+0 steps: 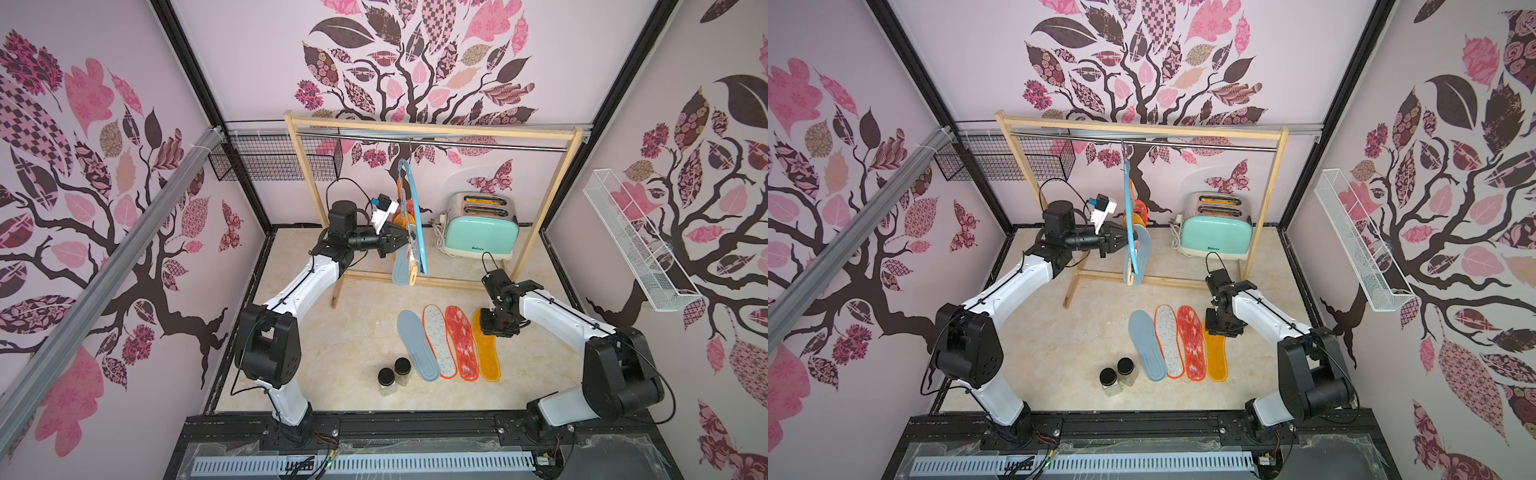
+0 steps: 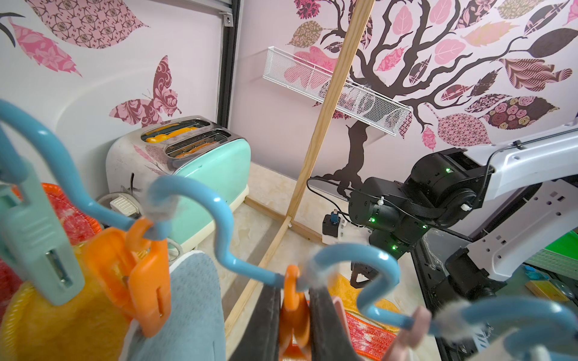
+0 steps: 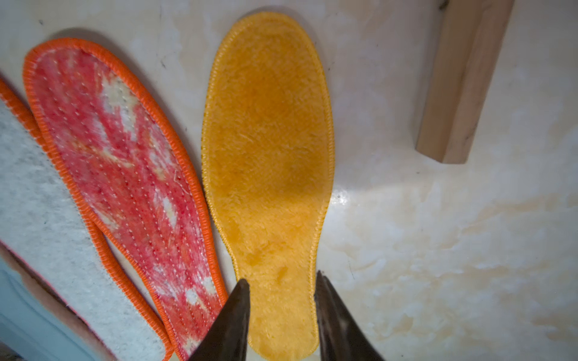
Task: Take the shoe insoles off the hanger
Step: Place the insole at the center of the board, then remove the insole from the hanger.
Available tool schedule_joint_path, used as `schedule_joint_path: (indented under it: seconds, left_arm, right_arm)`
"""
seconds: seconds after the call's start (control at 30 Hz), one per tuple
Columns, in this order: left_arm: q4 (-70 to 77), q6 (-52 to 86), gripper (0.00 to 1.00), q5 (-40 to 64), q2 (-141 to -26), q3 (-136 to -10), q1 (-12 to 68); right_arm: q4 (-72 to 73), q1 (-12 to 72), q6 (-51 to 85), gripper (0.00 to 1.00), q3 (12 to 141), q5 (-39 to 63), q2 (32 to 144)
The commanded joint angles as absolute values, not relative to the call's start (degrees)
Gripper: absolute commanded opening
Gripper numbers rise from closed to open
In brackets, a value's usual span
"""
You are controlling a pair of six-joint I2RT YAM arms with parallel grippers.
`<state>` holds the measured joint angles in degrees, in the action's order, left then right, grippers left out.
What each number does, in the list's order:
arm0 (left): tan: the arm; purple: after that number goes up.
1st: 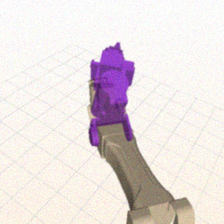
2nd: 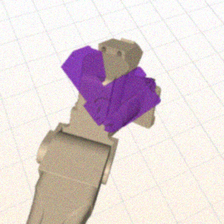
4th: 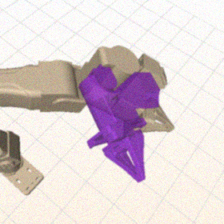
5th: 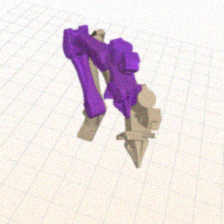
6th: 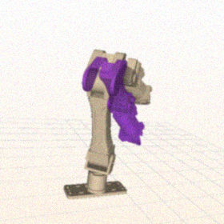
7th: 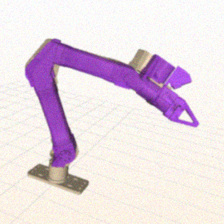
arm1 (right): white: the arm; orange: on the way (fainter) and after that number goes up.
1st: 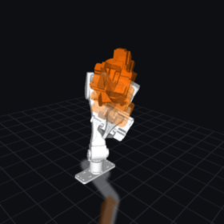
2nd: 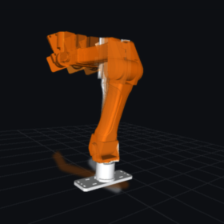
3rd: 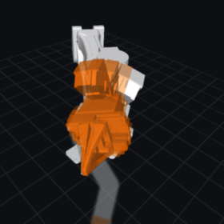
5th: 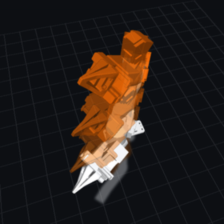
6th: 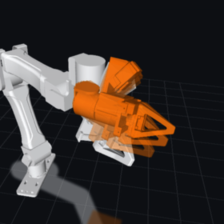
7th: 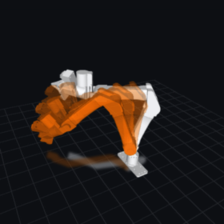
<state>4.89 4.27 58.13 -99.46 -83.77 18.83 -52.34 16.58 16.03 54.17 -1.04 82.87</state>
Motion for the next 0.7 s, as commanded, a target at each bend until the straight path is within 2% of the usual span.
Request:
schedule_joint_path:
  seconds: [0.0,0.13,0.4,0.67]
  left_arm:
    - [2.9,3.6,0.03,58.9,-98.6,-82.3,18.7]
    - [2.9,3.8,0.03,58.9,-98.6,-82.2,18.1]
    - [3.3,4.2,0.03,58.9,-98.4,-82.0,17.7]
    - [3.8,4.8,0.03,58.1,-98.1,-81.6,17.7]
  right_arm:
    - [-46.9,16.3,15.8,0.36,53.8,3.2,75.6]
    - [-39.8,17.0,16.6,0.36,50.8,5.2,66.5]
    - [-20.6,20.3,18.2,0.36,33.6,13.6,41.4]
    - [-12.8,21.7,18.7,0.36,21.4,18.6,27.9]
